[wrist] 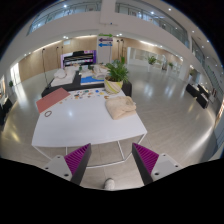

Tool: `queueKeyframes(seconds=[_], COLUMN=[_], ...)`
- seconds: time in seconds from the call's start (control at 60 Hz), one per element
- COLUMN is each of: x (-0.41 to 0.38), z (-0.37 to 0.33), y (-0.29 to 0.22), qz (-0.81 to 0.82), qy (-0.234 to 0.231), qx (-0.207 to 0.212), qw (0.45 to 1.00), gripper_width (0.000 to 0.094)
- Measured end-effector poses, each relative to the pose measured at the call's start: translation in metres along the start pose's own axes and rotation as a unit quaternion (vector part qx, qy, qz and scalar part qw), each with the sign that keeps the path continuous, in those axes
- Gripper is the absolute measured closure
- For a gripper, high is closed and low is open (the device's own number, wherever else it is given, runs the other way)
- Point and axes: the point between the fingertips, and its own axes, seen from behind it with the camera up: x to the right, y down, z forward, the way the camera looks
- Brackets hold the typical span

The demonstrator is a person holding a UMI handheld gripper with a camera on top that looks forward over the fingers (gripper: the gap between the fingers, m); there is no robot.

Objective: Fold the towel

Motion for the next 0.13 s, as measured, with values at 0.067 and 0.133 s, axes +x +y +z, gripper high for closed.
queueKeyframes(seconds=[0.067, 0.133], x=[0.0008, 0.004], z=[-0.006, -0.0085], y=[0.006, 0.0044], qz=[-0.005, -0.008], qy=[0.005, 0.011], qx=[0.002, 0.009], qw=[1.0, 1.0], gripper_width=[0.0077, 0.0078])
